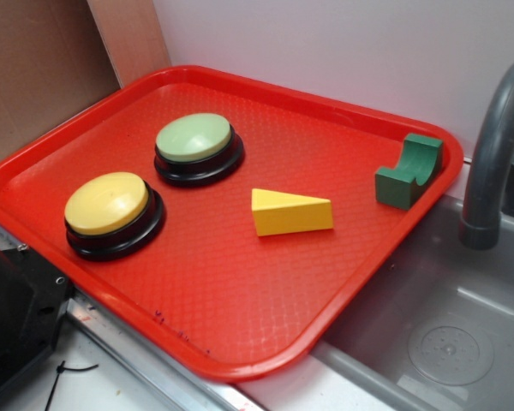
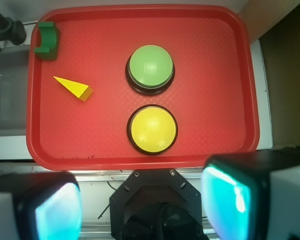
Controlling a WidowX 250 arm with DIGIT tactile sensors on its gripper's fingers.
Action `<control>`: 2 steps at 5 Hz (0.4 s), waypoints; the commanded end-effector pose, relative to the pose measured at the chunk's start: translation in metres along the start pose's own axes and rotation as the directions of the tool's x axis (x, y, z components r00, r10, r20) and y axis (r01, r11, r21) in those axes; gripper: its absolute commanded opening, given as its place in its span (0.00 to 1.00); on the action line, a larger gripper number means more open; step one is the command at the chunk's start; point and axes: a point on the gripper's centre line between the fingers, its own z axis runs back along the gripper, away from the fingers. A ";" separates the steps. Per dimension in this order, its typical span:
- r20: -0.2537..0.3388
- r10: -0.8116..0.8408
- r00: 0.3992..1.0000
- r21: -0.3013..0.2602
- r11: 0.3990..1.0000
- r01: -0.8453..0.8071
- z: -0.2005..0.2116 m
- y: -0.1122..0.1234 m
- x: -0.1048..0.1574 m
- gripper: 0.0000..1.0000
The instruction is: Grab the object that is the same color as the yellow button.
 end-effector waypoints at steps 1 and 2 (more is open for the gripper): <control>0.000 0.000 1.000 0.000 1.000 0.000 0.000 0.000 0.000 1.00; 0.009 -0.133 0.991 -0.013 0.991 0.134 -0.012 -0.008 0.012 1.00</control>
